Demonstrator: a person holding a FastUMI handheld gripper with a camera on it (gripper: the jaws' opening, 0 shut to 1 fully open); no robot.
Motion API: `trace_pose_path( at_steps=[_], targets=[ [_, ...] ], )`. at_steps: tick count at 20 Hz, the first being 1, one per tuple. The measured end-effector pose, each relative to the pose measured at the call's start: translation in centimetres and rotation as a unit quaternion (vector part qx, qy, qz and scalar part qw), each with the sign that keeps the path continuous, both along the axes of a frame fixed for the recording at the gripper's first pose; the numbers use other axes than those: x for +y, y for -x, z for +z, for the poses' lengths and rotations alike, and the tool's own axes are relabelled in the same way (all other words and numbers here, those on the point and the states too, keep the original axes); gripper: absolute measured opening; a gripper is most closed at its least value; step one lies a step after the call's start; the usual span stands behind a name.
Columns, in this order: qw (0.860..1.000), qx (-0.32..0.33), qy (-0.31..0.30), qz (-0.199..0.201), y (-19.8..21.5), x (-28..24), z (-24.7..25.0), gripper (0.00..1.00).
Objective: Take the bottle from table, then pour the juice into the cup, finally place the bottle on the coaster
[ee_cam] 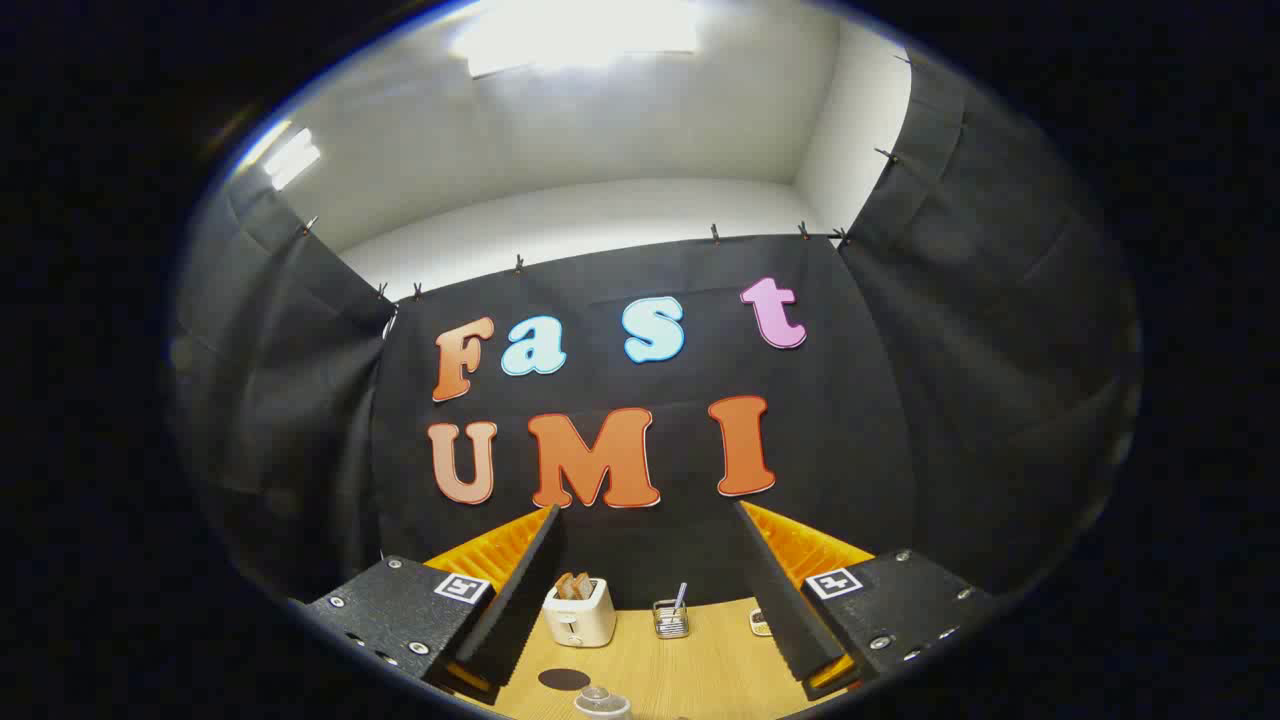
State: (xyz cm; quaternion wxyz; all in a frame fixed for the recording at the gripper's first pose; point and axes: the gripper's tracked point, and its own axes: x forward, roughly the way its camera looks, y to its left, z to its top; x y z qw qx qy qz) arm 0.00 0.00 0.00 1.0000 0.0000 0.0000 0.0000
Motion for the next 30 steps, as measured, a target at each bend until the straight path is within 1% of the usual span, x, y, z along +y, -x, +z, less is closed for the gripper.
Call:
trace_pose_path(
  at_steps=[9,21,24,30],
  targets=[
    [1.0,0.015,0.012,0.022,-0.3,2.1,-1.2,0.99],
    [1.0,0.016,0.005,0.022,-0.2,2.0,-1.3,0.99],
    [0.999,0.016,0.006,0.032,0.4,2.6,-1.4,0.99],
    [0.998,0.034,0.015,0.054,1.3,4.2,-3.7,0.99]
  ],
)
